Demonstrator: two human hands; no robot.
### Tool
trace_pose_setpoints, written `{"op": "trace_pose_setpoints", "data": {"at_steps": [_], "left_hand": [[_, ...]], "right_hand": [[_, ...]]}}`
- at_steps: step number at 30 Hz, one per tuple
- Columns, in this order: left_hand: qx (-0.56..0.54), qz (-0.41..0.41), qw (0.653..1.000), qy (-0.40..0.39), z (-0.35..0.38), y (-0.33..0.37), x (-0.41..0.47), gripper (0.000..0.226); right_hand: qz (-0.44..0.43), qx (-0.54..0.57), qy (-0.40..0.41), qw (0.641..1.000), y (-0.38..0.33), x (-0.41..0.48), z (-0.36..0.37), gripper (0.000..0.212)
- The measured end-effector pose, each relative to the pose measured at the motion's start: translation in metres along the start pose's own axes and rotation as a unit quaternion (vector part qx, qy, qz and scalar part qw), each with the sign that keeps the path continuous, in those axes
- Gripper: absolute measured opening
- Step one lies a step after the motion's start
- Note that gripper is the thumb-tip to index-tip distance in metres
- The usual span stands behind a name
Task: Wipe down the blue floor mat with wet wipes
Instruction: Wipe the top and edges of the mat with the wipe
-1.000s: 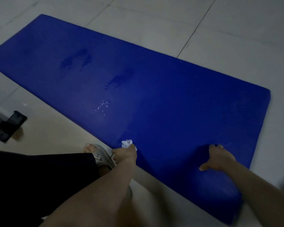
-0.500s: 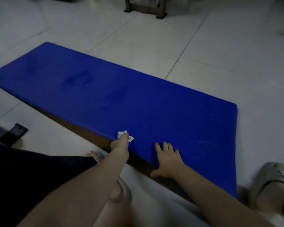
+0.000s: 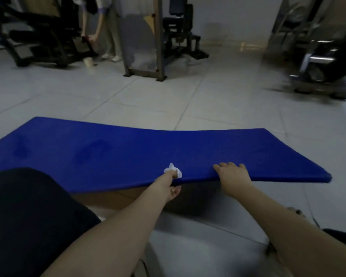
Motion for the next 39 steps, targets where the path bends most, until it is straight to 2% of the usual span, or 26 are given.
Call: {"op": "trace_pose_setpoints", "data": {"at_steps": [2,5,9,13,18,20,23,25,30,35,39], "left_hand": [[0.008,-0.020,1.000,-0.009,0.034,-0.013,-0.011,0.029],[0.049,-0.037,0.998,-0.006,0.078,-0.035,-0.017,0.036],[0.111,-0.030,0.989,-0.093,0.140,-0.073,-0.032,0.023],[0.118,-0.054,0.990,-0.056,0.177,-0.114,-0.047,0.038],[0.135,-0.083,0.985,-0.068,0.214,-0.198,-0.054,0.029],[0.150,-0.094,0.983,-0.055,0.229,-0.221,-0.054,0.030],[0.181,-0.109,0.976,-0.048,0.241,-0.247,-0.047,0.031],[0.207,-0.109,0.971,-0.048,0.238,-0.256,-0.038,0.029],[0.243,-0.151,0.945,-0.157,0.219,-0.249,-0.016,0.029],[0.301,-0.162,0.923,-0.178,0.228,-0.272,-0.025,0.043],[0.415,-0.142,0.868,-0.234,0.233,-0.313,-0.034,0.051]], "right_hand": [[0.036,-0.020,-0.010,0.999,0.034,-0.011,0.000,0.057],[0.093,-0.055,-0.026,0.994,0.080,-0.031,0.002,0.056],[0.187,-0.079,-0.065,0.977,0.137,-0.071,0.007,0.058],[0.250,-0.082,-0.079,0.962,0.185,-0.104,0.022,0.056],[0.320,-0.080,-0.135,0.934,0.220,-0.168,0.082,0.048],[0.321,-0.075,-0.144,0.933,0.223,-0.186,0.106,0.055],[0.237,-0.005,-0.149,0.960,0.204,-0.179,0.146,0.086],[0.195,0.028,-0.138,0.971,0.188,-0.164,0.168,0.094],[0.167,0.036,-0.137,0.976,0.173,-0.149,0.191,0.085],[0.214,0.010,-0.139,0.967,0.185,-0.172,0.198,0.078],[0.272,0.013,-0.229,0.935,0.205,-0.213,0.218,0.082]]}}
Point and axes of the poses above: each hand's wrist, its own x-axis towards the middle knuckle, its own z-axis out of the palm, y = z × x, the point moved 5 cm from there along x, towards the middle knuckle, and after that the axes turned 15 degrees about y, right-handed, at the moved point
